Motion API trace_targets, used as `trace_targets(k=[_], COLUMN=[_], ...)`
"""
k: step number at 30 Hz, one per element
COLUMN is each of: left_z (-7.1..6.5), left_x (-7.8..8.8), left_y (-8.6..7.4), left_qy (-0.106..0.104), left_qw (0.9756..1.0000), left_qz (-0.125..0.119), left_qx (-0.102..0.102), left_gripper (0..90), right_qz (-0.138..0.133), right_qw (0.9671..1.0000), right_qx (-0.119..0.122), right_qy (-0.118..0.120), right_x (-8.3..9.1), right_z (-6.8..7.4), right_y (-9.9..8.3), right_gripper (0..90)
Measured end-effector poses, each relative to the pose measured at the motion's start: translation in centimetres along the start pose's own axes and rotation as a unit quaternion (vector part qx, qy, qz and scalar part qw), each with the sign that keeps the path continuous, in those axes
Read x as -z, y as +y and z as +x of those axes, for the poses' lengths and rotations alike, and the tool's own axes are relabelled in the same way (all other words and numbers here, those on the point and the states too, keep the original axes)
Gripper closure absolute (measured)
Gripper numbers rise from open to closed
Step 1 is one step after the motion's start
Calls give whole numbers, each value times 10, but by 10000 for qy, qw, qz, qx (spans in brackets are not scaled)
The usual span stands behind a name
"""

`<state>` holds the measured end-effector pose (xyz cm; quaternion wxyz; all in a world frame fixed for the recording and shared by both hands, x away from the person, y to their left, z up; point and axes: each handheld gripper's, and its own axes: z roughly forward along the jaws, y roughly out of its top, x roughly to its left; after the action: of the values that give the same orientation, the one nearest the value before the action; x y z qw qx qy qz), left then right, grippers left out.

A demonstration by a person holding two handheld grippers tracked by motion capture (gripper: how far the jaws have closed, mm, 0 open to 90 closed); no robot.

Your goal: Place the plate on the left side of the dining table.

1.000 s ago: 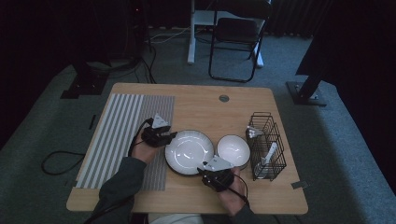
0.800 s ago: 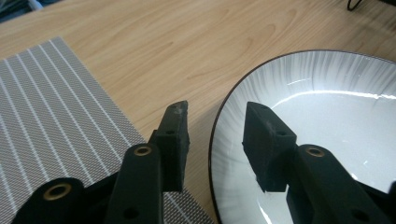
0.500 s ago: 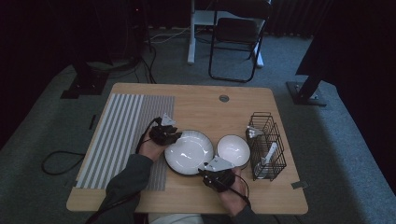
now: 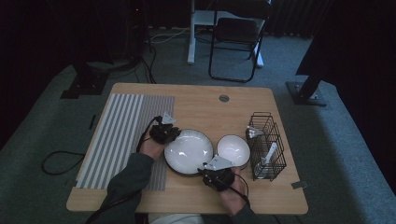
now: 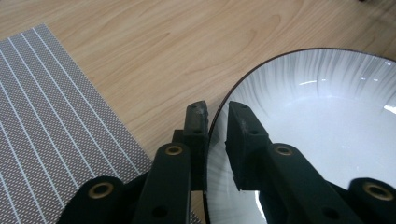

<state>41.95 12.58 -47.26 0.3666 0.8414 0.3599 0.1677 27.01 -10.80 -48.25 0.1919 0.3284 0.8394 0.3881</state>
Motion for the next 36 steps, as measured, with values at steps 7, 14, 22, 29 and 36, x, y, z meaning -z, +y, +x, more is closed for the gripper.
trace_targets(k=[7,14,22,29,36], left_z=[3,3,2,3,8], left_x=[1,-4,2,3,14], left_y=[0,-3,-1,-3,2], left_qy=[-23,-80,-142,-117,17], left_qw=[10000,9999,9999,9999,9998], left_qz=[-65,2,-54,-30,-200], left_qx=[59,102,62,50,58], left_gripper=[825,761,807,825,900], right_qz=[8,10,87,59,31], right_qw=[10000,10000,9998,9998,9998], right_qx=[-39,-37,-61,-32,-16], right_qy=[4,-4,-162,-200,-184], right_x=[-1,-1,-5,-8,0], right_z=[-1,-1,-1,3,0], right_y=[0,1,3,5,2], right_gripper=[688,697,749,717,698])
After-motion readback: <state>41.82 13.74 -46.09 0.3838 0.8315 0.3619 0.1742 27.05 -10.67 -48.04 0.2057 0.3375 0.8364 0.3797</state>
